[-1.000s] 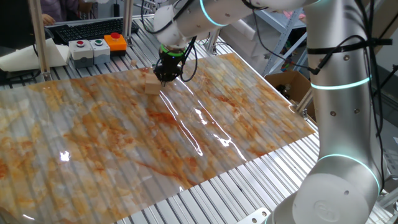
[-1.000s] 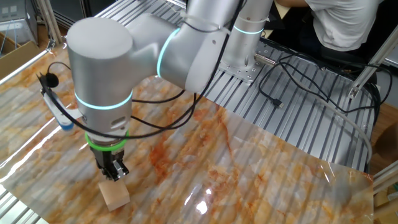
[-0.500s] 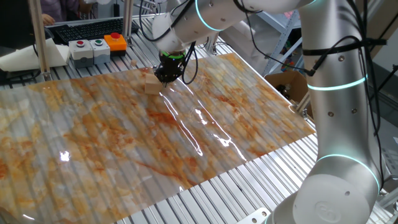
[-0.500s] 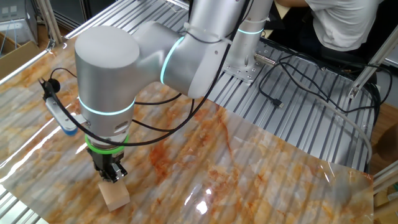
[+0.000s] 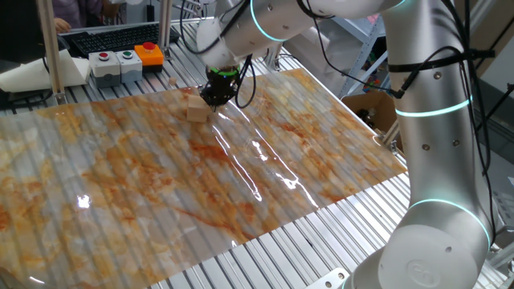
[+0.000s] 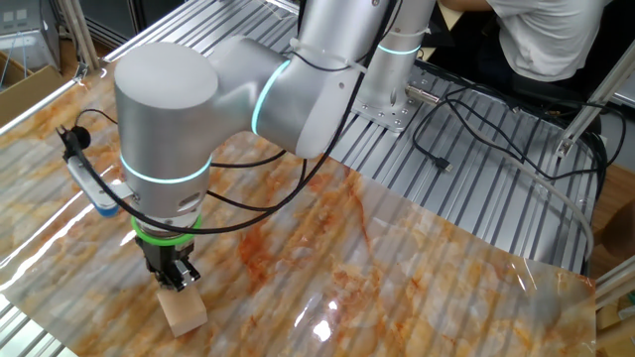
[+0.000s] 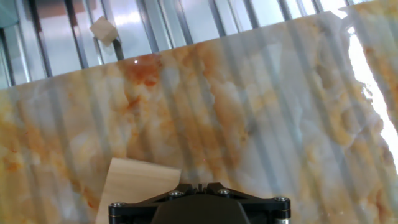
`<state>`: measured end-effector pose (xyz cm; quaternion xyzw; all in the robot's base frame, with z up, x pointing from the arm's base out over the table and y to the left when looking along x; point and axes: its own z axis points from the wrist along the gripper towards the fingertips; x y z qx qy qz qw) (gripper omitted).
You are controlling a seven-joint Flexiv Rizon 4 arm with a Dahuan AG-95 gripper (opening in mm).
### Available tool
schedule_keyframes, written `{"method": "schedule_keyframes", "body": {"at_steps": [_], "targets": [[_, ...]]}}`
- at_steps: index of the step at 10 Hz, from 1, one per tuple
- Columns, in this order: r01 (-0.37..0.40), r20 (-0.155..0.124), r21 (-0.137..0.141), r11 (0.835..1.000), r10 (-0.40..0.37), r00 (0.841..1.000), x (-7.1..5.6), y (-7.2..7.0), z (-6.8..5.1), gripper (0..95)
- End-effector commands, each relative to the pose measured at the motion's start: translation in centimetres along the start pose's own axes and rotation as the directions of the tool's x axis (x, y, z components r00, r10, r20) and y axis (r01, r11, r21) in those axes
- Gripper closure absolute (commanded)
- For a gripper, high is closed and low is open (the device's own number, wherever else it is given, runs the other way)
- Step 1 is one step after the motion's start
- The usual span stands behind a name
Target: Use the gripper to push the small block from left to right
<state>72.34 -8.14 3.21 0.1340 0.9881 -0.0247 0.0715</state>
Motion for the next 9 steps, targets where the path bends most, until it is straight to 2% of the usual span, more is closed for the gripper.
{"method": "schedule_keyframes", "body": {"at_steps": [1,3,5,6,9], "targets": [[-0.009,-0.002,-0.005,1.0,0.009,1.0,-0.7,0.3,0.4,95.0],[-0.041,-0.004,-0.012,0.999,0.041,0.999,-1.7,0.8,0.2,95.0],[-0.092,-0.016,-0.039,0.995,0.092,0.996,-2.2,1.2,0.0,95.0],[-0.103,-0.022,-0.049,0.994,0.102,0.995,-2.3,1.4,-0.1,95.0],[-0.099,-0.027,-0.047,0.994,0.098,0.995,-1.7,1.9,-0.4,95.0]]}}
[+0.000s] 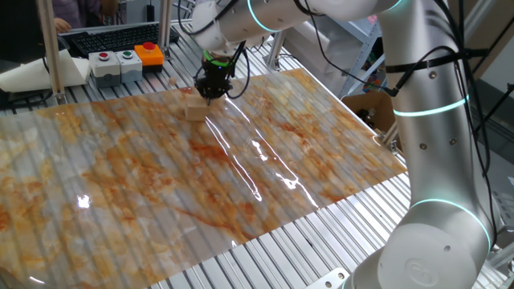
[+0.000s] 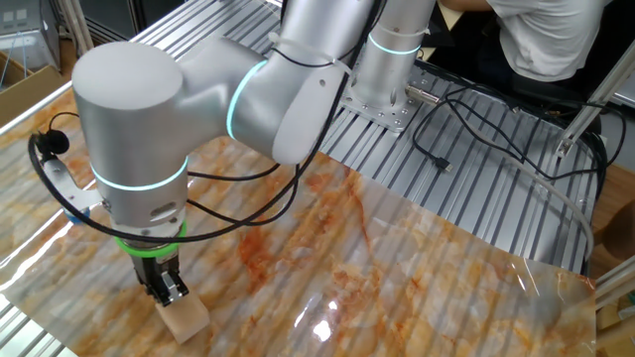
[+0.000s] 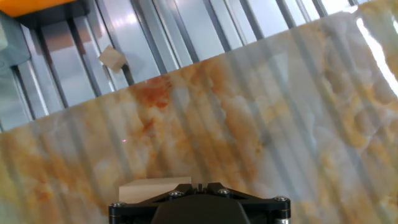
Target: Use the gripper to push the small block from left to right
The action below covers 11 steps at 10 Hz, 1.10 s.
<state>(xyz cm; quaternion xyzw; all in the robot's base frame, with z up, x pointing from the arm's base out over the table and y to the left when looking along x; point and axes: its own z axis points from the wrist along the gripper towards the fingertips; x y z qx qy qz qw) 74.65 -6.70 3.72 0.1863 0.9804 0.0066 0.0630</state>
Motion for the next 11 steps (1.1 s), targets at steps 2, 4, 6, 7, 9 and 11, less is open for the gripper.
{"method": "schedule_keyframes", "body": {"at_steps": [2,4,6,7,9,11], "targets": [[0.002,0.001,0.0,1.0,-0.002,1.0,0.45,0.12,-0.43,95.0],[-0.006,-0.005,-0.008,1.0,0.006,1.0,0.61,0.25,-0.64,95.0],[0.012,-0.01,0.003,1.0,-0.012,1.0,0.6,0.34,-0.73,95.0],[-0.001,-0.017,0.006,1.0,0.001,1.0,0.63,0.36,-0.77,95.0],[-0.015,-0.019,-0.004,1.0,0.015,1.0,0.66,0.38,-0.81,95.0],[-0.038,-0.02,-0.006,0.999,0.038,0.999,0.86,0.57,-1.13,95.0]]}}
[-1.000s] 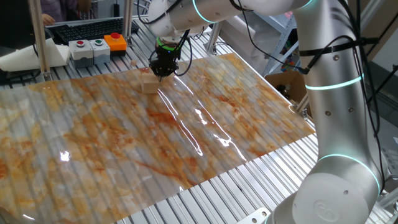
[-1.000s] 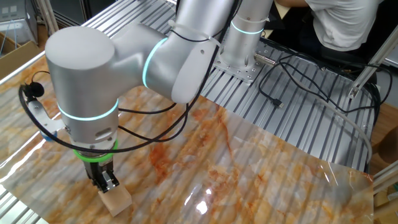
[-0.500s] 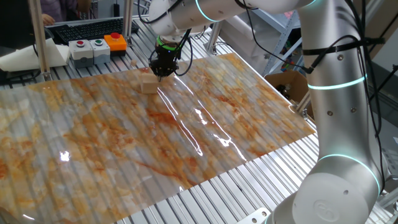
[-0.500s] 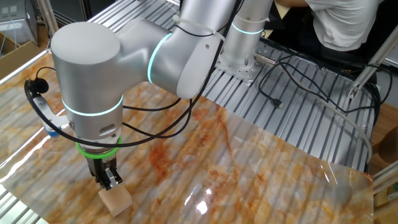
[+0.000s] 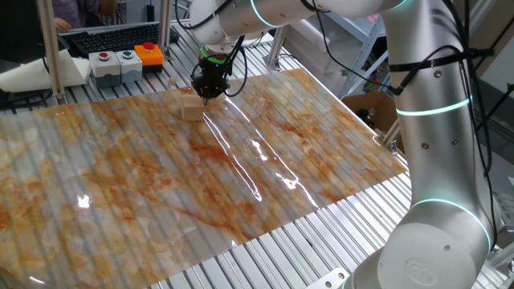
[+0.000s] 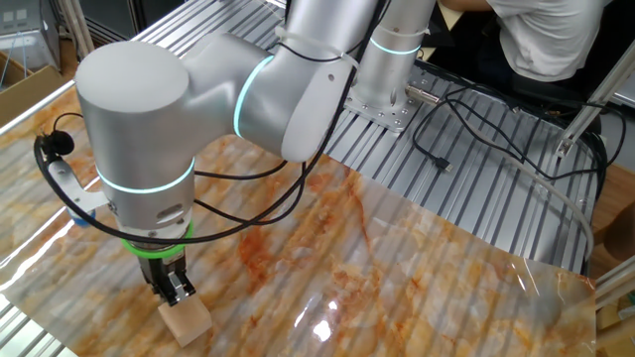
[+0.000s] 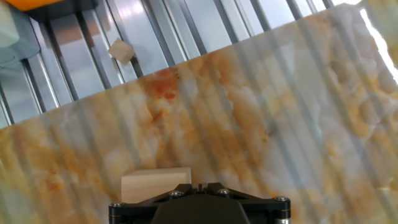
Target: Use the gripper to push the small block from left to right
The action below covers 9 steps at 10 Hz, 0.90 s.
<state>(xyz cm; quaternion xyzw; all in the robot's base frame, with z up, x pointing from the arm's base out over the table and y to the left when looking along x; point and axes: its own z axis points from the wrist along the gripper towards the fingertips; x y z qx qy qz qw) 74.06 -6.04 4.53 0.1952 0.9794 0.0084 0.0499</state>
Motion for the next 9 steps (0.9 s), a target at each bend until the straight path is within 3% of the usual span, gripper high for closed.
{"method": "schedule_keyframes", "body": {"at_steps": [1,5,9], "targets": [[-0.022,0.003,-0.01,1.0,0.022,1.0,0.27,0.28,-0.44,95.0],[0.009,0.009,-0.006,1.0,-0.009,1.0,0.21,0.33,-0.46,95.0],[-0.015,0.002,-0.005,1.0,0.015,1.0,0.12,0.33,-0.42,95.0]]}}
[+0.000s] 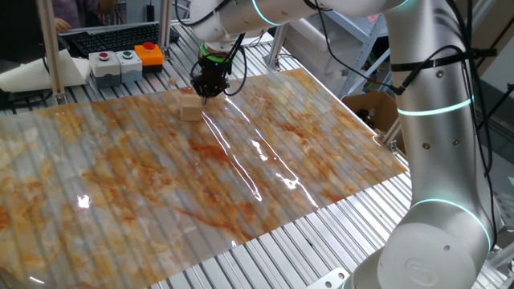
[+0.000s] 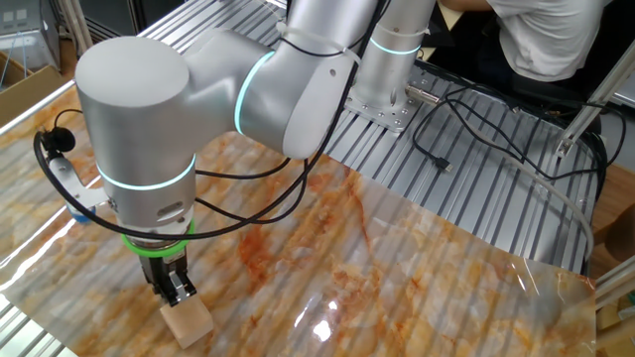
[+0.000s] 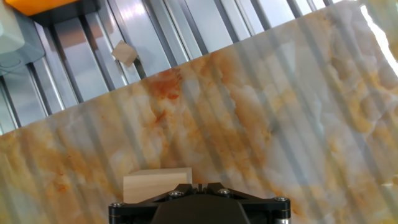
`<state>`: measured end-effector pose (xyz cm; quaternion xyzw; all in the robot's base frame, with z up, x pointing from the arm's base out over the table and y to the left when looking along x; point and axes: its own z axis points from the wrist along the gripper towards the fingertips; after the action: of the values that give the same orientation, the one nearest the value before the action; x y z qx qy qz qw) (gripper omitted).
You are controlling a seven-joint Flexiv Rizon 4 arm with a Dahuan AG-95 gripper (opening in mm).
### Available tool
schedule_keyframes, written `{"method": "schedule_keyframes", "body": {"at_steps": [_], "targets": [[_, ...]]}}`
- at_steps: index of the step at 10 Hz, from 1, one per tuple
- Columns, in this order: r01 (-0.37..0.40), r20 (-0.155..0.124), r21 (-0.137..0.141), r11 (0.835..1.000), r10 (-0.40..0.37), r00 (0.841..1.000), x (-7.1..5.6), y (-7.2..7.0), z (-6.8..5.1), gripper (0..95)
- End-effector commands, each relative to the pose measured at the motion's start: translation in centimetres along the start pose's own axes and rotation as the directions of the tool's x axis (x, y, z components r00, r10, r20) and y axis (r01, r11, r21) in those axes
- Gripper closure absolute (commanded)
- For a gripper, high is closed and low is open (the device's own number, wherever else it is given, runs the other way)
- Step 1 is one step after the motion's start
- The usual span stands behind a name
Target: Use the gripper to push the small block from left to right
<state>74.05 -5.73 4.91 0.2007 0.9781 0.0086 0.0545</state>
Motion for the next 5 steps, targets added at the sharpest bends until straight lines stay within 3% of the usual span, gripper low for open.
{"method": "schedule_keyframes", "body": {"at_steps": [1,5], "targets": [[-0.001,-0.009,-0.004,1.0,0.001,1.0,0.01,0.03,-0.03,95.0],[0.003,-0.013,-0.002,1.0,-0.003,1.0,-0.02,0.05,-0.03,95.0]]}}
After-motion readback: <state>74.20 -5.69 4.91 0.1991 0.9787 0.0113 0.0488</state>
